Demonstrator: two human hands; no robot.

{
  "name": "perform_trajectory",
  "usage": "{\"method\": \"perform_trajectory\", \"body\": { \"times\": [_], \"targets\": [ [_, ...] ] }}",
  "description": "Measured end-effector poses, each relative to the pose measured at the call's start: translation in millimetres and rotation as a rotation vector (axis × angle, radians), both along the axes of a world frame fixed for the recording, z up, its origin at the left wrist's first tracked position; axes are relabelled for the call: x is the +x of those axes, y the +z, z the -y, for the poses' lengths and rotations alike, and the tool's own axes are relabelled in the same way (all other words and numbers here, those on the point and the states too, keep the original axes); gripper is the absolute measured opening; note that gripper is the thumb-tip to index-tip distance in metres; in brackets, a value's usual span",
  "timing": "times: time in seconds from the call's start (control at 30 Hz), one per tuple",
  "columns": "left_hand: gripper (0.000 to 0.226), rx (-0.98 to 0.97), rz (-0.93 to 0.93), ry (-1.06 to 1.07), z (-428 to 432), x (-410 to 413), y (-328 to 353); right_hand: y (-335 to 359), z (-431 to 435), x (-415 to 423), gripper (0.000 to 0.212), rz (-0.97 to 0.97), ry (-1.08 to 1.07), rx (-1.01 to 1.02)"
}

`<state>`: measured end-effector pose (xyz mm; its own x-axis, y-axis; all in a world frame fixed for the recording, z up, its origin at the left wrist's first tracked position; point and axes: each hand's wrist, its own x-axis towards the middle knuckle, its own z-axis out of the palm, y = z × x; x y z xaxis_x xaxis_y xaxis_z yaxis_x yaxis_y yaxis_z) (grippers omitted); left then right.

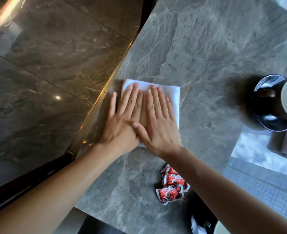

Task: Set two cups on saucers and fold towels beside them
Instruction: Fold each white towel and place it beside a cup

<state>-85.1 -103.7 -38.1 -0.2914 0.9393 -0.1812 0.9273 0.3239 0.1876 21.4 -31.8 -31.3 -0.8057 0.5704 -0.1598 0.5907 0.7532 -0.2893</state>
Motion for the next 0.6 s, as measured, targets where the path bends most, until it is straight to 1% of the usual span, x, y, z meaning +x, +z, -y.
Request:
{"method": "perform_trajectory", "body": {
  "times": [0.13,0.43,0.5,0.57,0.6],
  "targets": [
    [0.081,0.021,-0.003,-0.032,0,-3,-2,-4,-16,19,0.083,0.063,-0.068,0.047],
    [0.083,0.019,-0.011,-0.085,1,-6,-5,-6,-25,25,0.079,0.009,-0.080,-0.006],
    [0.085,0.015,0.002,-0.109,1,-9,-2,-4,-32,33,0.072,-0.067,-0.064,-0.076],
    [0.083,0.050,0.062,-0.093,3,-12,6,-1,-43,44,0.055,-0.173,-0.033,-0.144],
    [0.077,0.107,0.116,-0.080,4,-10,12,0,-48,51,0.046,-0.221,-0.006,-0.129]
  ]
}}
